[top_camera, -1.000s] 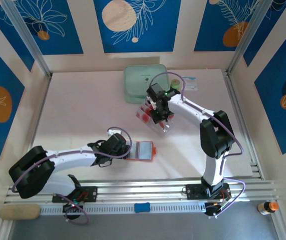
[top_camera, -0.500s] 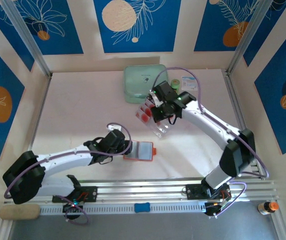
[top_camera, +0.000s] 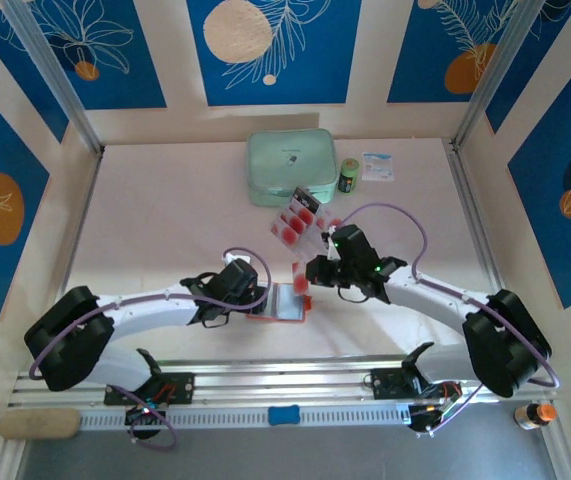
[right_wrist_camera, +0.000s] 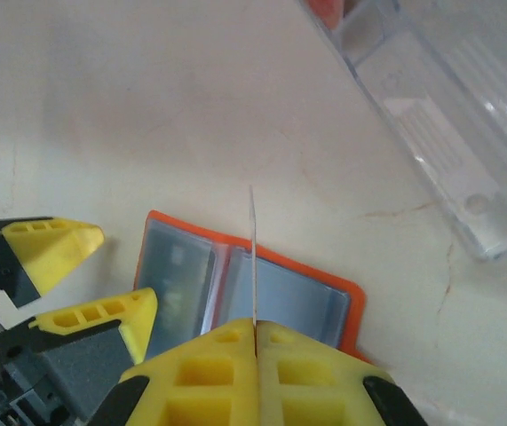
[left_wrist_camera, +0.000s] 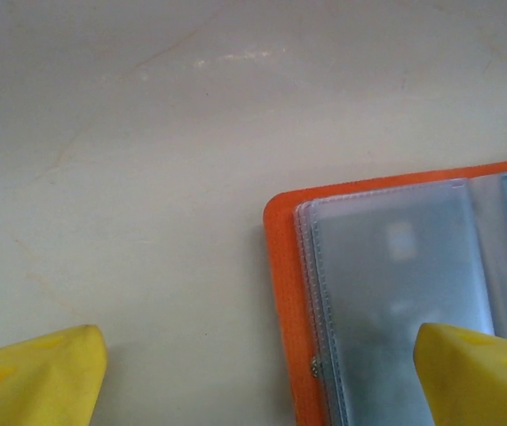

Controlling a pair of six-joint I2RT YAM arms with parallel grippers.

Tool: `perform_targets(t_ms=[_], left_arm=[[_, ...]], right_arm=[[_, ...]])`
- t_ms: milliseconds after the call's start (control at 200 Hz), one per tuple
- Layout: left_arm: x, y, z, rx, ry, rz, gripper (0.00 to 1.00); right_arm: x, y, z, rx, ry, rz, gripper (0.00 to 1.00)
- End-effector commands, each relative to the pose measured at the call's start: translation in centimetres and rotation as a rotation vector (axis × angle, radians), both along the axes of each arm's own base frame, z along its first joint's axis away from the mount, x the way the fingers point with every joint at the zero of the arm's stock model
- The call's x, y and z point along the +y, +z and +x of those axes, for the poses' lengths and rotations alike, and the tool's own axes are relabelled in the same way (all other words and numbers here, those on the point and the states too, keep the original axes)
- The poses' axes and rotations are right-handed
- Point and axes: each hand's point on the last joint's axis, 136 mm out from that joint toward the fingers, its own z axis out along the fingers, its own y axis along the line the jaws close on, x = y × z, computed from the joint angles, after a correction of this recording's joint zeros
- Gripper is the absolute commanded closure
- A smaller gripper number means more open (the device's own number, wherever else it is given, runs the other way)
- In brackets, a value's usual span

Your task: Put the credit cards into the card holder

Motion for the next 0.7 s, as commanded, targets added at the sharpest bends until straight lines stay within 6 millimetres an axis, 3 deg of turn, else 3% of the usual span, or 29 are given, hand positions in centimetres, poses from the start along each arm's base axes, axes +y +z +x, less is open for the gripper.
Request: perform_targets(t_ms=[0,385,695], left_arm=[[0.6,-0.4,-0.2,0.013,0.002,0.021,0.11],[1.7,-1.2,-0.9,0.030,0.027,0.038,0.11],[2.2,-1.5,-1.3,0.033,0.038,0.042,0.11]], right_arm=[[2.0,2.6,0.9,-0.061,-0.054,0.153,1.00],[3.3,-0.5,-0.4,-0.028,-0.072,0.118,1.00],[4.0,-1.5,-0.6,-0.016,-0.072,0.106,1.00]])
